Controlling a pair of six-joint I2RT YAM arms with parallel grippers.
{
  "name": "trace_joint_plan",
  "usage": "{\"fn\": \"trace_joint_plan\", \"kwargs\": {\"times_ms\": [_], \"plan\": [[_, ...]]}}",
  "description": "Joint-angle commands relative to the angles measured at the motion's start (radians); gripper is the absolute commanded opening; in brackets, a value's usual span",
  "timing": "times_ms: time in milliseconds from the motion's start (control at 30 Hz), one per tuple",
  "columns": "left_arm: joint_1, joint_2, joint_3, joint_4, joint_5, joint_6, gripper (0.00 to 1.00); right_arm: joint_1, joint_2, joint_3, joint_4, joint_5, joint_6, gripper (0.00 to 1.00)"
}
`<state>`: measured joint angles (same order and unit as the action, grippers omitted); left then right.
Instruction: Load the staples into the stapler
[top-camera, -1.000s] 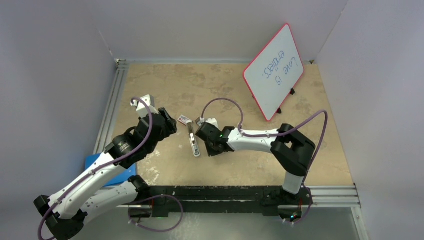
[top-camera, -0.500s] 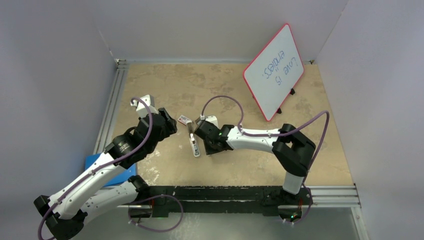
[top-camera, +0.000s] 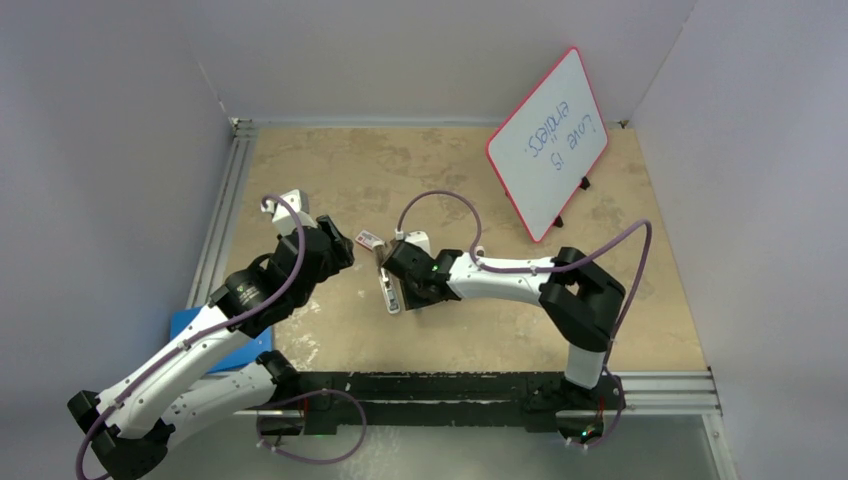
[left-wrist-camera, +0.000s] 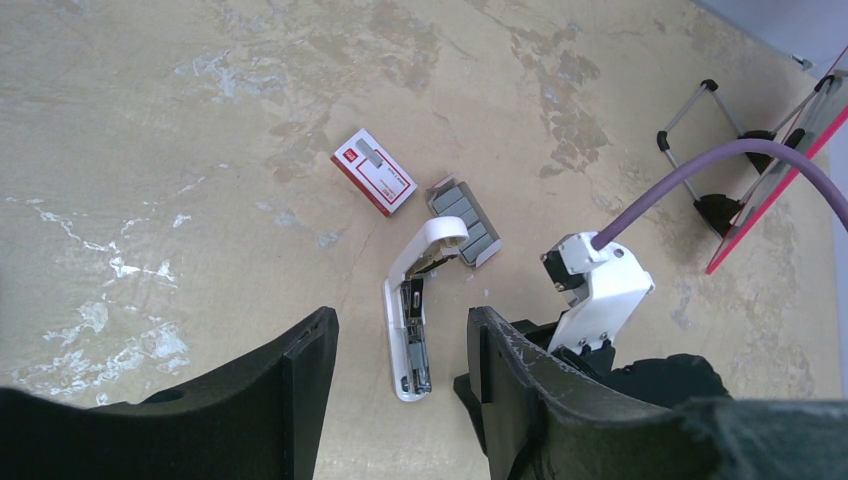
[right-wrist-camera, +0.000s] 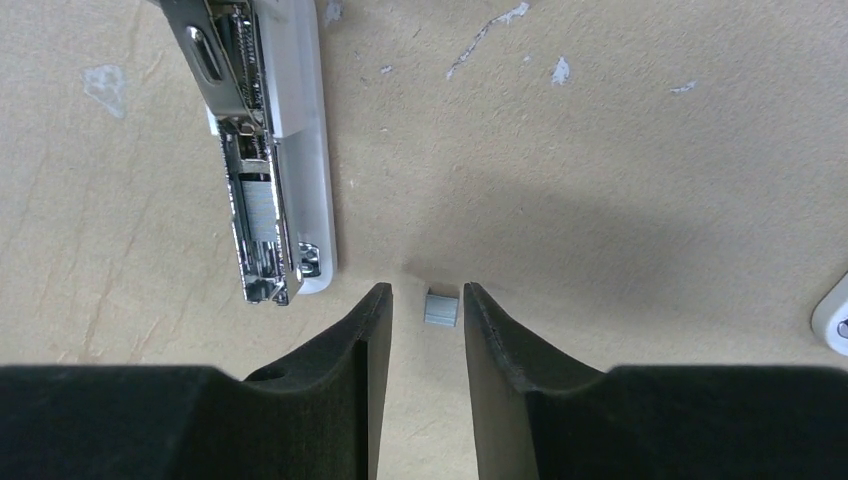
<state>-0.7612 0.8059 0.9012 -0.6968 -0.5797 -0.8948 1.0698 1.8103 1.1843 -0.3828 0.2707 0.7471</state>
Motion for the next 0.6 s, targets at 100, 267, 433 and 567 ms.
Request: {"fn": "trace_joint_plan", "kwargs": {"times_ms": [100,267,433,567], "plan": [[0.003,-0.009,-0.008,0.025,-0.009,0.01,0.5,0.012,0.039,0.041,-0.03,0.018,0.004,0.33],[0.003,-0.008,-0.006,0.025,-0.006,0.01,0.5,0.013,0.045,0.043,-0.041,0.031,0.009,0.31],[0.003,-0.013,-0.008,0.025,-0.009,0.01,0.51,0.013,0.051,0.034,-0.036,0.025,0.014,0.25],[0.003,-0.012,-0.008,0.025,-0.009,0.01,0.5,0.013,0.047,0.03,-0.032,0.019,0.024,0.2]]}}
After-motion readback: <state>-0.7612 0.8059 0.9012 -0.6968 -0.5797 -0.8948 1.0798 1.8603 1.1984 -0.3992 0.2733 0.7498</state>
